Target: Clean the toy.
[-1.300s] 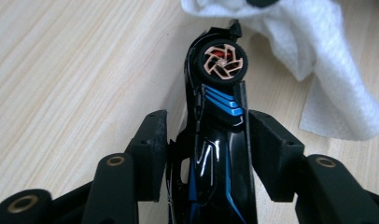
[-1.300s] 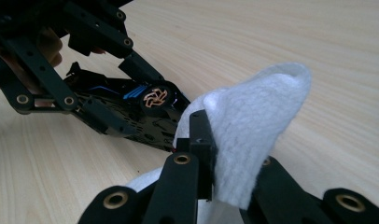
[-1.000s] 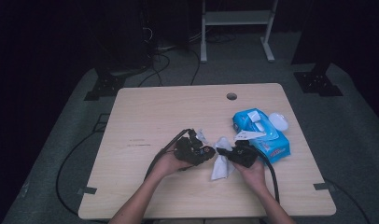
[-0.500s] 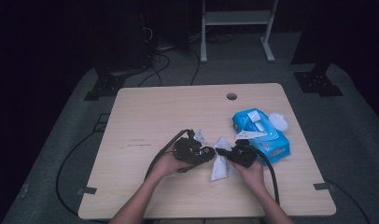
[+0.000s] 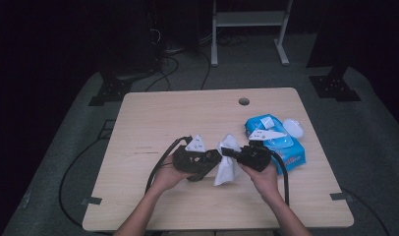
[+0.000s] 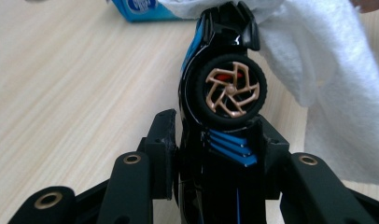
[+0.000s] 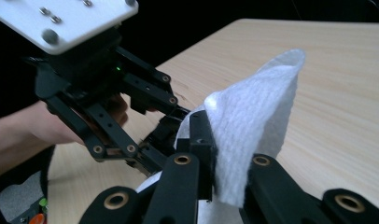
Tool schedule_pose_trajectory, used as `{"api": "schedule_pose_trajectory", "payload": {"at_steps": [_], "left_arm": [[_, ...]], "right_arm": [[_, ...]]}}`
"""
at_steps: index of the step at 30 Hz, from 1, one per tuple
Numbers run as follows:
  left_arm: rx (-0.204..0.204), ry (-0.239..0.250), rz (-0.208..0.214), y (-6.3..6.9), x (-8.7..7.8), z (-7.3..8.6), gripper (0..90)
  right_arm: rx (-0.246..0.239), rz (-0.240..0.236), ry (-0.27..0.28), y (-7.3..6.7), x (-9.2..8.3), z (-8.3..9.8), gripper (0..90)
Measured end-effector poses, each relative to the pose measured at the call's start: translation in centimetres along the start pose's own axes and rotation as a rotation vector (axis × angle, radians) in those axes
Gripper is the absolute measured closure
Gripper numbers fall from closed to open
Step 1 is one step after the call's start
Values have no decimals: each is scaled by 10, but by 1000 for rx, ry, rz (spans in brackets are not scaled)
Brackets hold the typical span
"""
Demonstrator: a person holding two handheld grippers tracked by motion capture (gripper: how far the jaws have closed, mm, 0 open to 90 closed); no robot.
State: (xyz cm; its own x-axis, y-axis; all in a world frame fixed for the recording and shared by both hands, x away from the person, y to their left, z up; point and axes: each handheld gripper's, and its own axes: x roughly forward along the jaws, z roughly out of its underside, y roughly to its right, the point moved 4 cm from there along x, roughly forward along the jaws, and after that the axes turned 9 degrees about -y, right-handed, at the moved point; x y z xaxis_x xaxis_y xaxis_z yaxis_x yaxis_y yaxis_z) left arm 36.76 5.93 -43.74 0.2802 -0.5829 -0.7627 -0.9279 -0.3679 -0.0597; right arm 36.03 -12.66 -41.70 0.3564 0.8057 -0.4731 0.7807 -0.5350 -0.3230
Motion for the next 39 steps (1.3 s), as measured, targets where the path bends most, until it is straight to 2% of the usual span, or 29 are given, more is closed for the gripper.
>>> {"api": "schedule_pose_trajectory", "payload": {"at_steps": [6,9,12,15,17,19,21,24,29,31,36,39], "left_arm": [[1,79,-16,2,-6,5,582],[-24,113,0,2,-11,10,584],[0,111,-5,4,-13,11,584],[11,108,-7,7,-13,10,584],[20,100,-11,8,-11,9,585],[20,97,-8,8,-10,9,585],[24,99,-15,9,-10,8,585],[17,121,-13,9,-15,8,586],[13,122,-12,7,-16,12,586],[12,117,-10,6,-14,12,587],[13,105,-8,8,-10,10,587],[13,110,-12,8,-11,11,587]], "right_arm": [[-63,-14,-14,-15,0,-16,863],[-78,3,-21,-15,-1,-19,863],[-60,42,-35,-5,-3,-16,863],[-33,26,-43,-1,0,-12,862],[-46,23,-38,-7,1,-14,864],[-49,-21,-17,-14,1,-19,864],[-71,-42,-12,-23,0,-24,864],[-112,-33,-29,-30,2,-27,864],[-63,-13,-39,-15,0,-20,864],[-57,-22,-36,-15,0,-18,864],[-110,-64,-37,-36,8,-24,864],[-151,-51,-51,-43,11,-26,864]]}}
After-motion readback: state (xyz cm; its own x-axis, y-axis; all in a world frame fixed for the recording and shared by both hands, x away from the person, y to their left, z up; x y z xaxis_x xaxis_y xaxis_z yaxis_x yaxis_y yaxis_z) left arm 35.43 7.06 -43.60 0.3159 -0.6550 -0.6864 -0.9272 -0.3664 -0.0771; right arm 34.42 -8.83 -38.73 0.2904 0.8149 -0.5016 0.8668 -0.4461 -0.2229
